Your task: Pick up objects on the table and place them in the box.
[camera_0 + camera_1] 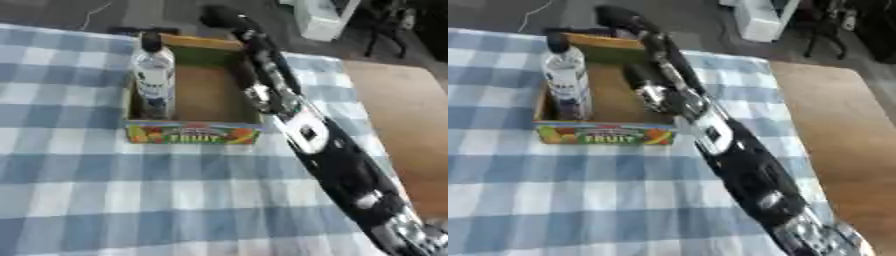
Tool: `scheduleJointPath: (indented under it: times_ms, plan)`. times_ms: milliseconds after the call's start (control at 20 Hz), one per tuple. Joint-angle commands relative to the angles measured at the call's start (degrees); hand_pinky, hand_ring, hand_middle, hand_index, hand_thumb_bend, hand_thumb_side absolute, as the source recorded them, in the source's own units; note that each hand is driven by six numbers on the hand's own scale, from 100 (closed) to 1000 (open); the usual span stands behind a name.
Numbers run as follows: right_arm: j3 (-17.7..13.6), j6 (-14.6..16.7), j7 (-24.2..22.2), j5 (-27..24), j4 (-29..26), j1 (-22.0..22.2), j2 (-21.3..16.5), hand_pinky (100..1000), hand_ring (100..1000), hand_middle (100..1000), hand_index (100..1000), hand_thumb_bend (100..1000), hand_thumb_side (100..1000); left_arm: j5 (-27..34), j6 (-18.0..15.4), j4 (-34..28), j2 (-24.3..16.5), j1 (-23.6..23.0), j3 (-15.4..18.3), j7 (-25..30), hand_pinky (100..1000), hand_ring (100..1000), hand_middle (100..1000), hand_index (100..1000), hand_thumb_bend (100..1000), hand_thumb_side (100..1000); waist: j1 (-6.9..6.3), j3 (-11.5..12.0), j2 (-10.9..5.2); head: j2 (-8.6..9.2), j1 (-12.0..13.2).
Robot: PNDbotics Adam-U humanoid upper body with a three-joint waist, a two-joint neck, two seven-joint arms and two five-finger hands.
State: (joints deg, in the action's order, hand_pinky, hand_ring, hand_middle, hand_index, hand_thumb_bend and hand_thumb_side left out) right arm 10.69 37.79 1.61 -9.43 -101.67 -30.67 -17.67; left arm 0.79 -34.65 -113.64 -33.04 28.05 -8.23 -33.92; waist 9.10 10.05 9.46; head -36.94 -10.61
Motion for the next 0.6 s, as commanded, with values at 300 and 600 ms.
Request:
scheduleJointPath:
  times_ms: [300,600]
  plan:
    - [-14.11,0.28,-9.25,-41.37,-12.88,2.82,-0.35,532,595,656,757,100,899,-3.91,0.17,-0.95,-1.72,-3.83,1.67,-3.07,497,588,629,734,100,815,-2.67,-2.83,-1.43,-1.25,4.70]
    - [-14.71,5.02,-5.71,-46.99,-12.92,2.03,1.22,374,445,497,628,100,640,-6.20,0.01,-0.95,-1.42,-5.69,1.23,-3.78,493,581,621,734,100,814,-3.23,-4.28,-1.29,-2.39,3.18]
